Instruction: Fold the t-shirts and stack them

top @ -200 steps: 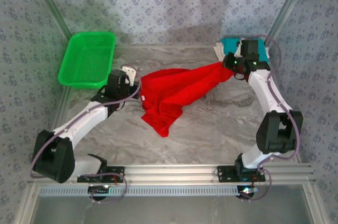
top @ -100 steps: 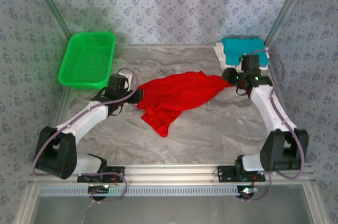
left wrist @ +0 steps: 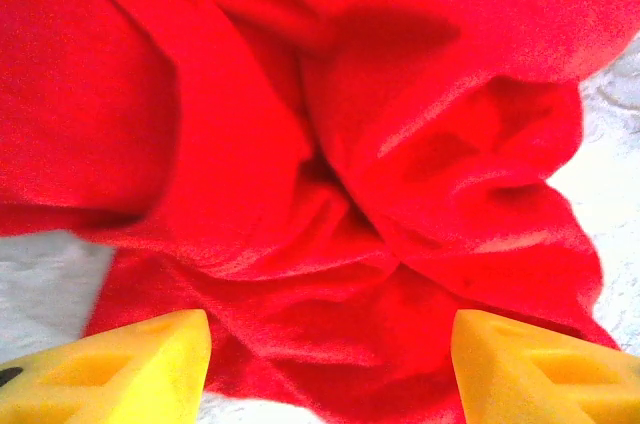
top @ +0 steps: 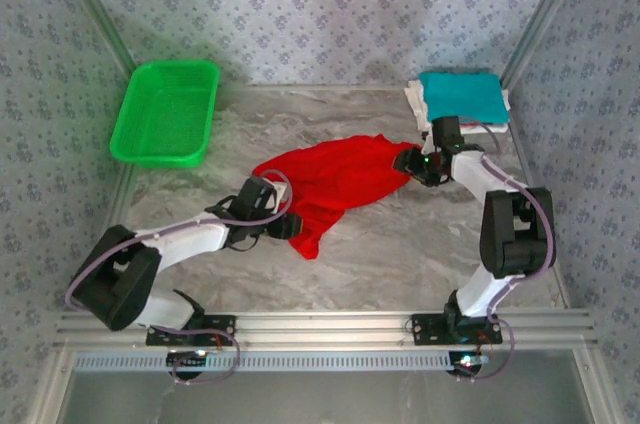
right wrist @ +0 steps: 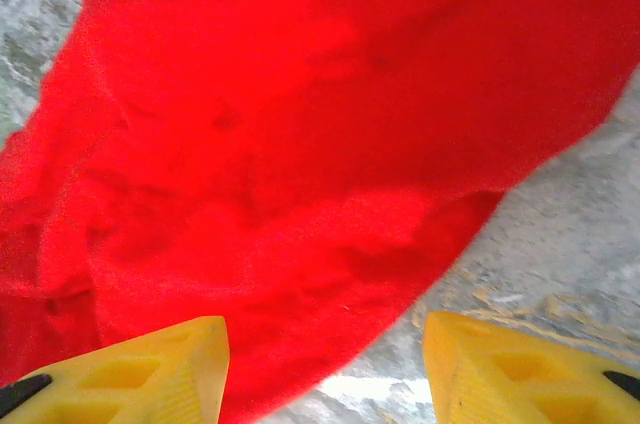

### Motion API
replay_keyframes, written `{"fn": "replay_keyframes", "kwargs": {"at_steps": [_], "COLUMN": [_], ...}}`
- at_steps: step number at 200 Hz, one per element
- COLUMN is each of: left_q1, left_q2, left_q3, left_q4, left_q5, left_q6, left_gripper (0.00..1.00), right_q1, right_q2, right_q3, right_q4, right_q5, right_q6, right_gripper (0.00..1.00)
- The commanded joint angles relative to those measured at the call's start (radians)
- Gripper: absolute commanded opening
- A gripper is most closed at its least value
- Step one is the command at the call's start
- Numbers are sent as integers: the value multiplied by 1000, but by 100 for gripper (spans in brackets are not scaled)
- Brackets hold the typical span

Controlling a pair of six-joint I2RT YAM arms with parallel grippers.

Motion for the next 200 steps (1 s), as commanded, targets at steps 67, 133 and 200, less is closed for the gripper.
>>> {"fn": "replay_keyframes", "kwargs": {"at_steps": [67,133,200], "left_q1": [-2,136,171], "left_q2": [87,-259,-363], "left_q3": [90,53,117], "left_q4": [-11,-178,-281], "left_q5": [-159,-160,-166], "left_q6": [22,-20,-29], "left_gripper": [0,0,0], "right_q1": [-43,-65,16], "right_q2": [-48,-20,146], "right_q3": [13,-67,35], "right_q4": [13,-13,69], "right_q5": [-37,40,-44], "right_q6": [12,55,51], "right_gripper": [55,55,51]}}
